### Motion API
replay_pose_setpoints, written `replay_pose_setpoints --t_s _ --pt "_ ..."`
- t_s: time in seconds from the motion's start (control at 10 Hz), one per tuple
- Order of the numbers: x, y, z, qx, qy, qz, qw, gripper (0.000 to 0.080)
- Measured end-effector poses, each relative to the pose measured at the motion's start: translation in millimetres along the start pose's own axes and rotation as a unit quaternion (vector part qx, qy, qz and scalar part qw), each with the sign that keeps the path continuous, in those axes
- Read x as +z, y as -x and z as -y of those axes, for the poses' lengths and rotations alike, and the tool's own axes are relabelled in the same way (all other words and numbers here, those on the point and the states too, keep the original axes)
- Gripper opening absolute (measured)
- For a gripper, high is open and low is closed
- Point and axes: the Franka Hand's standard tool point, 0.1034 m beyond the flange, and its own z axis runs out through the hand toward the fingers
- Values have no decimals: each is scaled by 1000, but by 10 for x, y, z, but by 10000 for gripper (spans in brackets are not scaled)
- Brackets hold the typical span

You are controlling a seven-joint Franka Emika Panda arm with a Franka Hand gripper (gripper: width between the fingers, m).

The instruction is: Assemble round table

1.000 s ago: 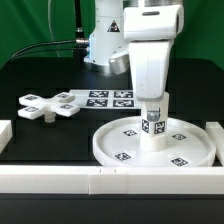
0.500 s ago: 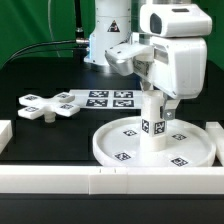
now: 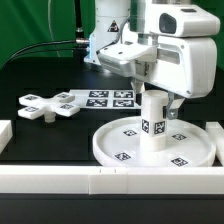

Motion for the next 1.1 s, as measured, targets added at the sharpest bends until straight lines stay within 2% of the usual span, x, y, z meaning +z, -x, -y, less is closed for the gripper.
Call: replay_pose_setpoints --t_s 0.2,0.7,0.9,1.1 --pt "2 4 4 4 0 0 1000 409" --pt "3 9 7 20 -1 0 1000 406" --pt "2 -20 8 138 -7 0 990 406" --pt "4 -17 20 203 -14 0 979 407"
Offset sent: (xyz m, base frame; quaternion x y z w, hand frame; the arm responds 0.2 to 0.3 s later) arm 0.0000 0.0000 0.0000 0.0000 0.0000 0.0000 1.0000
